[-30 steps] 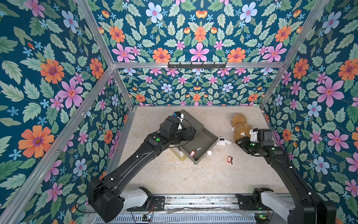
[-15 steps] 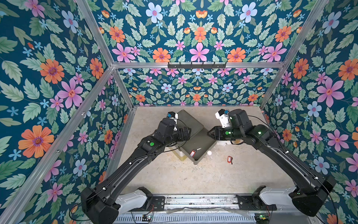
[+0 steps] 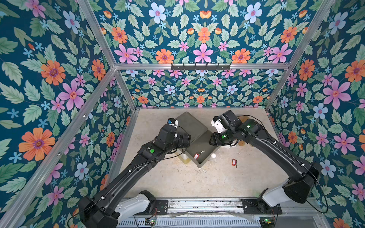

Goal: Take the keys out of the drawer
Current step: Pick up the key from the drawer.

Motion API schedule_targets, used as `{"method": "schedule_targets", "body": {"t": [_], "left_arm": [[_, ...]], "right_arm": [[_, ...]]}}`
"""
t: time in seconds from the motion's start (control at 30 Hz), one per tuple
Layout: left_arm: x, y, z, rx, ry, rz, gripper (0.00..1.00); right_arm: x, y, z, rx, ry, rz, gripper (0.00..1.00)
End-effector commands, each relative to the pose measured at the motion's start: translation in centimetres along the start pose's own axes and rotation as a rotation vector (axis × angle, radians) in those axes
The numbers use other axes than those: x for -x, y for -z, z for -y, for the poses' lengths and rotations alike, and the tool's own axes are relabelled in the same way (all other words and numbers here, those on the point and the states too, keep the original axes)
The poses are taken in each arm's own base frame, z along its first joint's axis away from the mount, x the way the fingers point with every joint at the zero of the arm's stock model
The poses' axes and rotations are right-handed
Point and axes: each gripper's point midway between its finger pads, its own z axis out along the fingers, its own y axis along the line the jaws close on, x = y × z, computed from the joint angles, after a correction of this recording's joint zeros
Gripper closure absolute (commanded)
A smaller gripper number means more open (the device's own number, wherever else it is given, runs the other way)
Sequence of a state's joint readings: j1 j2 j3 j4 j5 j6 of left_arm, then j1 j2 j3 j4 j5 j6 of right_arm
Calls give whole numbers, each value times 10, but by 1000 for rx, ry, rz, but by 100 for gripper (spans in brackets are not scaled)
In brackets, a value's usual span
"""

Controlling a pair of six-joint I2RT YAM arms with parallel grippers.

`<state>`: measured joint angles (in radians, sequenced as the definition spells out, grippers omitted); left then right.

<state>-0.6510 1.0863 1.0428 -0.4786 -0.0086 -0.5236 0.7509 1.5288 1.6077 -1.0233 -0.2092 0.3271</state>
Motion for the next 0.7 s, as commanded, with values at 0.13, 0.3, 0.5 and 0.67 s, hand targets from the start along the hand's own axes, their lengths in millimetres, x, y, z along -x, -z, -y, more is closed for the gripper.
{"method": "schedule_targets", "body": {"t": [0.13,0.3,0.5,0.67], "left_arm": [[4,5,-13,43,-21,76,1],[10,20,-19,55,-22,139,1],[22,35,-19,51,-29,213,1],[24,28,-18,58,-44,207,0]], "right_arm": [[-8,-17,-17,-8,75,-69,59],[-12,-27,-31,3,114,-100,58],[-31,-47,-29,-17,138,-189,58],[-46,-57,-31,-12,153,-238,58]]}}
